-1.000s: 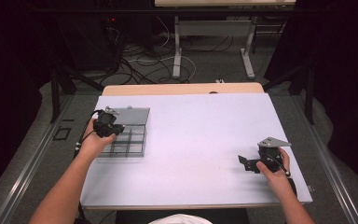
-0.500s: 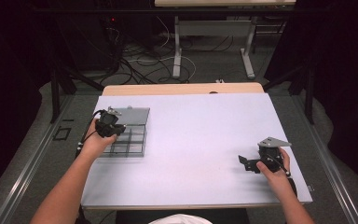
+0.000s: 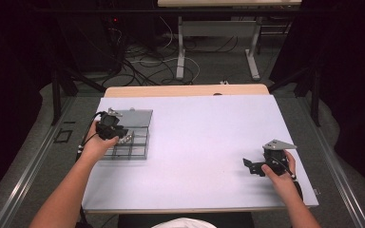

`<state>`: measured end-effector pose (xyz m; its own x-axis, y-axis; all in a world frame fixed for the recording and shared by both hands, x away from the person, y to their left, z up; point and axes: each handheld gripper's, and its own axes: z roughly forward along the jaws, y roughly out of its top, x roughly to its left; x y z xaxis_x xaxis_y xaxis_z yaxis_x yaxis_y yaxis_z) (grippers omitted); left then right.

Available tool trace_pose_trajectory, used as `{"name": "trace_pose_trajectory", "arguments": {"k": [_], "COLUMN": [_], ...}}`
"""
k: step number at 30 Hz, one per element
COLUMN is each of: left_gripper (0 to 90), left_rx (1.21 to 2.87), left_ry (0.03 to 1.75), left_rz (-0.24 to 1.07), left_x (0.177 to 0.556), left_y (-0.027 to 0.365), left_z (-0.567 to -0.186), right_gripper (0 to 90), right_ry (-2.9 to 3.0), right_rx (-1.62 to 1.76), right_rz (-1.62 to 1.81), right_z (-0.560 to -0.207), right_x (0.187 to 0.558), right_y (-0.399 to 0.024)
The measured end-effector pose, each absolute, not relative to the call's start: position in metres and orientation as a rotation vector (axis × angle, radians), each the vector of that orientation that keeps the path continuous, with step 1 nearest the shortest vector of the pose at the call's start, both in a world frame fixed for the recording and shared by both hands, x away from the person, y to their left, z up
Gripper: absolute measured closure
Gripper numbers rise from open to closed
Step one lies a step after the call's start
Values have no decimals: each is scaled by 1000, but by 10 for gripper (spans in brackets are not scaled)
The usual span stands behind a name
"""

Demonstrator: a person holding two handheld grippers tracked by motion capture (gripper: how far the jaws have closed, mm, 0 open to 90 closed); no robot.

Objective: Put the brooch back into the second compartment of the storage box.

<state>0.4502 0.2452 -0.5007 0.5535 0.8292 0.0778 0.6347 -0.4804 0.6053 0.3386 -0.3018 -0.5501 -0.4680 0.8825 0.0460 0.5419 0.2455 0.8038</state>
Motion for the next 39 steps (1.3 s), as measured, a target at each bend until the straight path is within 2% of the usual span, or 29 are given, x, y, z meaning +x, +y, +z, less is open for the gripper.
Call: {"name": "trace_pose_trajectory", "arguments": {"k": [28, 39], "left_gripper": [465, 433], "left_rx": [2179, 2164], "left_ry": [1170, 1125], "left_rz": [511, 516], "left_x": [437, 429], "left_y": [236, 227], "left_z": [-487, -482], "right_gripper": [0, 0], "right_ry": [2106, 2108], "right_rx": [1298, 1300], "right_rz": [1100, 1106], "right_z": [-550, -550], "right_x": [338, 339], "right_y": [-301, -301]}}
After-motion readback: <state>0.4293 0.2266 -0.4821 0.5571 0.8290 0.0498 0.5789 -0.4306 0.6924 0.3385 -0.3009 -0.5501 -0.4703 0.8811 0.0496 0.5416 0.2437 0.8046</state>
